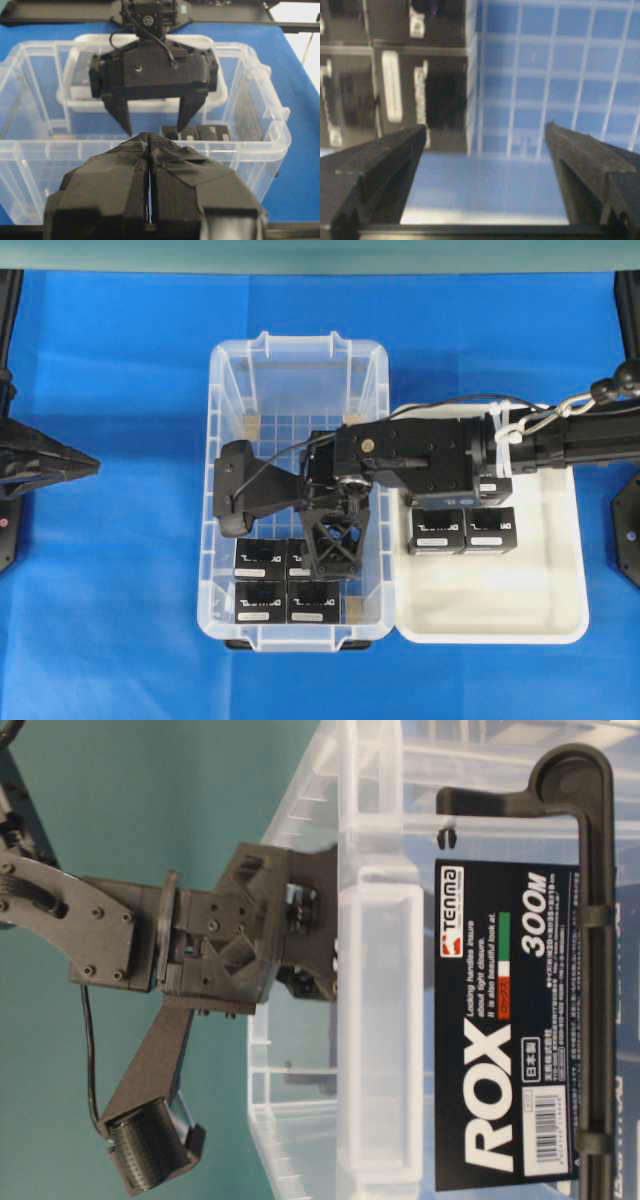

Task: Pick the box from inside the plastic case
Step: 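Lower the open right gripper around the upper-right black box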

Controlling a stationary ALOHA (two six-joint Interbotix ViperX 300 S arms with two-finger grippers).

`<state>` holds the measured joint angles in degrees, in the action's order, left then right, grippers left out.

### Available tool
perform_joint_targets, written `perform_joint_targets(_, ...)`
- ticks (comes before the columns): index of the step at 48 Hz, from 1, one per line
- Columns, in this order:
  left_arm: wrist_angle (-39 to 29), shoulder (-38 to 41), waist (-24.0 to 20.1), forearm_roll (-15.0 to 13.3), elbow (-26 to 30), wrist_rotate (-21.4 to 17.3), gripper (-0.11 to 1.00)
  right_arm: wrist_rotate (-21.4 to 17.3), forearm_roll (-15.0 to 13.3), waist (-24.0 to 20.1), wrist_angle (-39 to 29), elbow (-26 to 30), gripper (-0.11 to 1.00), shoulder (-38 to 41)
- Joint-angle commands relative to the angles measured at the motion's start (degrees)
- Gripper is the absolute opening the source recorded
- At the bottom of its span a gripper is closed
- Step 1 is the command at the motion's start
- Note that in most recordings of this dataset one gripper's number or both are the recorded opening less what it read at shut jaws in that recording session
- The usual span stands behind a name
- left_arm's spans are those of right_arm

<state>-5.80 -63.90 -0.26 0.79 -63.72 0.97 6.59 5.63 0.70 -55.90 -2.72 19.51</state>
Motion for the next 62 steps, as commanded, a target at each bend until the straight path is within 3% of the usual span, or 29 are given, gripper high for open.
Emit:
perform_joint_targets(1,0.3,0.4,-0.1,0.2,1.7,0.1,-0.04,0.1,0.3,0.1,2.1,-0.3,0.97,0.5)
perform_joint_targets(7,0.3,0.3,-0.1,0.2,1.7,0.9,-0.04,0.1,1.4,0.1,2.3,-0.2,0.96,1.0)
perform_joint_targets(15,0.3,0.4,-0.1,0.2,1.8,2.0,-0.04,0.8,8.5,0.4,1.9,0.0,0.96,1.0)
perform_joint_targets(25,0.3,0.4,-0.1,0.2,1.7,2.0,-0.04,6.6,13.7,1.1,0.5,0.4,0.96,1.2)
perform_joint_targets(39,0.3,0.3,-0.4,0.2,1.7,2.0,-0.04,8.0,14.1,1.8,0.6,0.8,0.96,2.8)
perform_joint_targets(52,0.3,0.3,-0.4,0.2,1.5,2.1,-0.04,8.4,16.9,1.8,1.0,0.4,0.96,3.4)
perform_joint_targets(62,0.3,0.4,-0.5,0.2,1.3,2.0,-0.04,9.1,17.0,2.0,3.0,-0.3,0.96,3.9)
